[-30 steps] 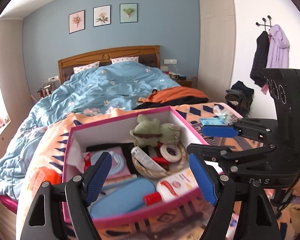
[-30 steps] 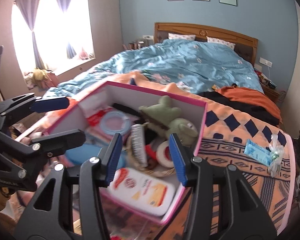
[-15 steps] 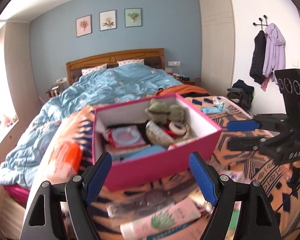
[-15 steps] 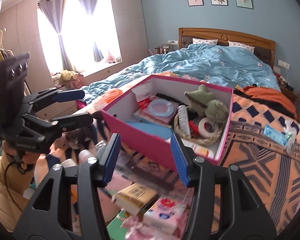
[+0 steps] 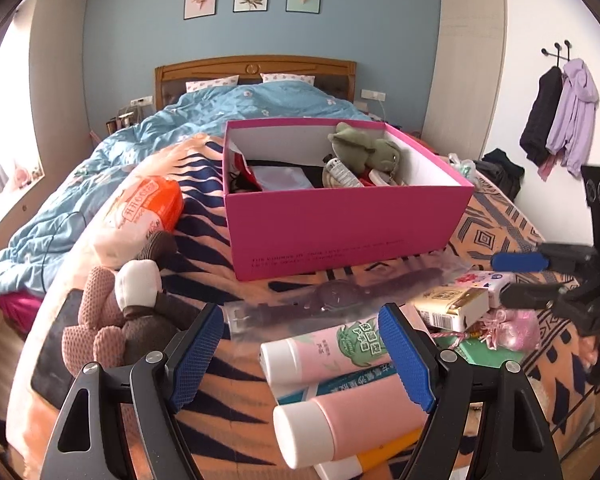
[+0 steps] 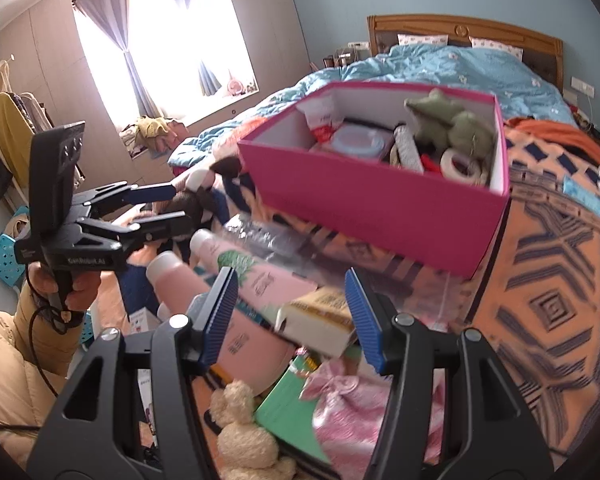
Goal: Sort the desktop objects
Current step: 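Withdraw both tools from the box back toward the scattered items, then close the right gripper on the clear bag holding the black watch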
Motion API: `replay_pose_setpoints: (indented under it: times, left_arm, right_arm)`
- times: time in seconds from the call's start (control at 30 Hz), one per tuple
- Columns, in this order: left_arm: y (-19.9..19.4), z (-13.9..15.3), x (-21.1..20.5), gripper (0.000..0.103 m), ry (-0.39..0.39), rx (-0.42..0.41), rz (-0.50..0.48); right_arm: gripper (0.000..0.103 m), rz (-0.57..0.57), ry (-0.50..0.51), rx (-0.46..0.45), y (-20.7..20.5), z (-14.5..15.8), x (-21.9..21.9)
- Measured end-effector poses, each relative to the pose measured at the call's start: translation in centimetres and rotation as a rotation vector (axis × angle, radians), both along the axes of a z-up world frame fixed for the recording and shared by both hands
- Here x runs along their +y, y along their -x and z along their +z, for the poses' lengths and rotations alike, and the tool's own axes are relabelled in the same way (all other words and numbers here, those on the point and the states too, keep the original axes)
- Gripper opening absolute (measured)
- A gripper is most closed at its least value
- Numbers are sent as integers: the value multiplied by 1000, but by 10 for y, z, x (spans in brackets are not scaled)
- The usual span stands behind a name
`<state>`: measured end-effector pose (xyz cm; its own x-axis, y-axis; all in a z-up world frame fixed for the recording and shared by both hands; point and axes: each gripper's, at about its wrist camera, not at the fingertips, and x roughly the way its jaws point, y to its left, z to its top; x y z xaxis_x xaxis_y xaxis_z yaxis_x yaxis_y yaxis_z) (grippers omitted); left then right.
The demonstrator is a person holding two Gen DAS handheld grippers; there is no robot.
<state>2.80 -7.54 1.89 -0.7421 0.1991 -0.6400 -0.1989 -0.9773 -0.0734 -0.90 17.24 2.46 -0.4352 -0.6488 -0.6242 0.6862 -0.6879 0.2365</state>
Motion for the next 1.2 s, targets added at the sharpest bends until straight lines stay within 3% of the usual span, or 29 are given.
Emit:
replay_pose_setpoints:
  times: [0.3, 0.57, 0.8, 1.03, 1.2]
  left_arm:
    - [10, -19, 6, 82, 4, -52, -12]
    - [42, -36, -6, 82, -17, -151, 17]
    - [63, -47, -19, 82, -86, -220, 16]
    - [74, -55, -18, 82, -83, -252, 8]
    - [78, -58, -17, 82, -73, -265, 5]
  right_arm:
    - [58, -32, 17, -44, -1, -14, 5]
    - [58, -118, -32, -88, 31, -25, 14]
    - [59, -191, -49, -194, 73, -38, 36]
    - [64, -242, -69, -312, 104, -64, 52]
    - [65, -213, -26, -384, 110, -77, 53]
